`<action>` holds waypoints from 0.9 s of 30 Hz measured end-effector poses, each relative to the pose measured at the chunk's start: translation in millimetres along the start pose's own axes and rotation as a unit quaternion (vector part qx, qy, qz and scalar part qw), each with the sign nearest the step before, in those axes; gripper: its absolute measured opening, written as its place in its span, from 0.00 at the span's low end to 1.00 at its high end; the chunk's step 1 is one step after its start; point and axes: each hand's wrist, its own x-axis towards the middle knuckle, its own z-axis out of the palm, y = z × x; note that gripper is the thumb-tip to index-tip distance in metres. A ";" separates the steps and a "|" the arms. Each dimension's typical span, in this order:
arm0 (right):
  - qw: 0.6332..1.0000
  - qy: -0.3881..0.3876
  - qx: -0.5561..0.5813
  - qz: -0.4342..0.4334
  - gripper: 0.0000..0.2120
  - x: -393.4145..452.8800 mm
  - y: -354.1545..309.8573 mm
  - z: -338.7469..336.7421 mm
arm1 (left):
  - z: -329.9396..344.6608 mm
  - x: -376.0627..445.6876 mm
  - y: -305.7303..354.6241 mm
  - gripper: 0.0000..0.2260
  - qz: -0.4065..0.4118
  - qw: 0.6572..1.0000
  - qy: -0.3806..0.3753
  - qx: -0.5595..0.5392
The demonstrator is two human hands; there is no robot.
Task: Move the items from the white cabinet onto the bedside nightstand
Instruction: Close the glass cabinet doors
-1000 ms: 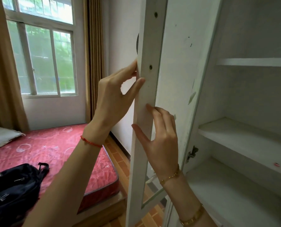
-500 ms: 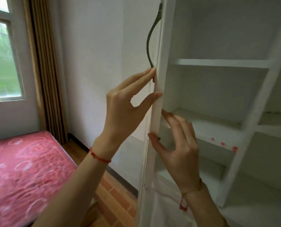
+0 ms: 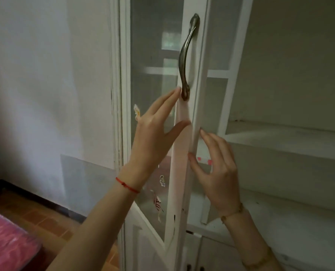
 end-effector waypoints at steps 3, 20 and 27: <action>0.999 -0.006 -0.047 -0.007 0.24 4.2 23.5 -3.2 | 34.2 2.2 -5.1 0.29 -0.015 0.999 -0.029 -0.008; 0.981 -0.060 -0.177 -0.042 0.30 27.8 144.2 17.6 | 164.7 17.6 -37.5 0.29 -0.013 0.999 -0.037 -0.001; 0.983 -0.060 -0.167 -0.036 0.31 36.0 178.0 35.1 | 193.9 23.1 -49.8 0.30 -0.017 0.999 -0.038 0.031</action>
